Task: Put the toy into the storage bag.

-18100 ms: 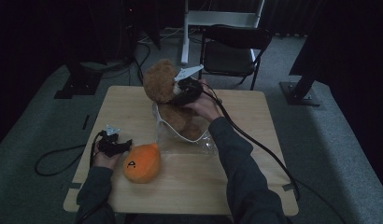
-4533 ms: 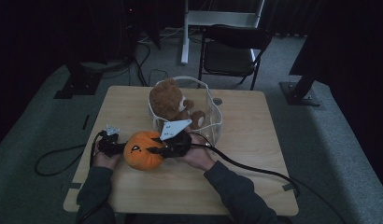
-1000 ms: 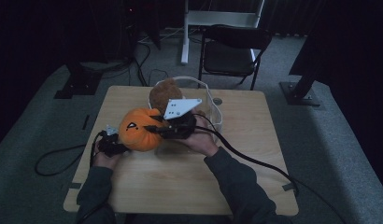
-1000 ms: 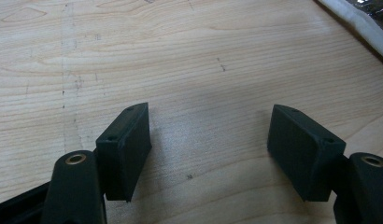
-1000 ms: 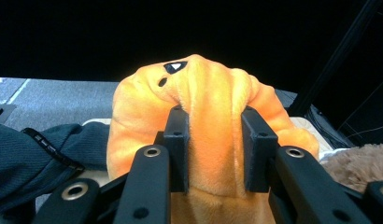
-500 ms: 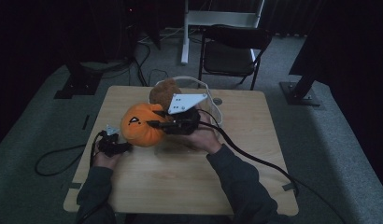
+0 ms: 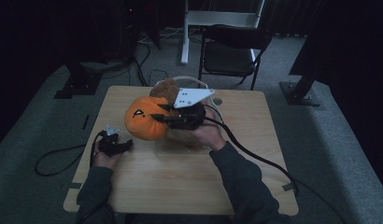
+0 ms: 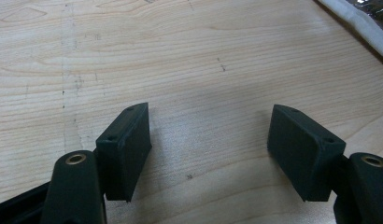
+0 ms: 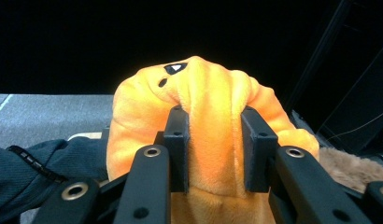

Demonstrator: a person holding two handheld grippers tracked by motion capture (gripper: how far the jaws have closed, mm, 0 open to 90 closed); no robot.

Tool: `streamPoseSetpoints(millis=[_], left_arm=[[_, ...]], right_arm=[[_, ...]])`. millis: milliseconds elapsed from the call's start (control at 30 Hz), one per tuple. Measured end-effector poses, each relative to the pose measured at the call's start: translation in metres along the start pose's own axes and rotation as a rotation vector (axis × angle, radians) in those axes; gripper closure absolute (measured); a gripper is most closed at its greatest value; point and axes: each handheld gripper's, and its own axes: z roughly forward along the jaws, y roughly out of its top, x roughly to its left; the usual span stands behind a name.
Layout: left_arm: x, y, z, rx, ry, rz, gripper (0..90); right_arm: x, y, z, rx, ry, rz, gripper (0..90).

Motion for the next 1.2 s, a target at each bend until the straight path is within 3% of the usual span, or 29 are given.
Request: streamPoseSetpoints(millis=[1200], left_arm=[[0.000,0.000,0.000,-0.001,0.001,0.002,30.6]], right_arm=[[-0.020,0.000,-0.028,-0.012,-0.093,0.017,68.1]])
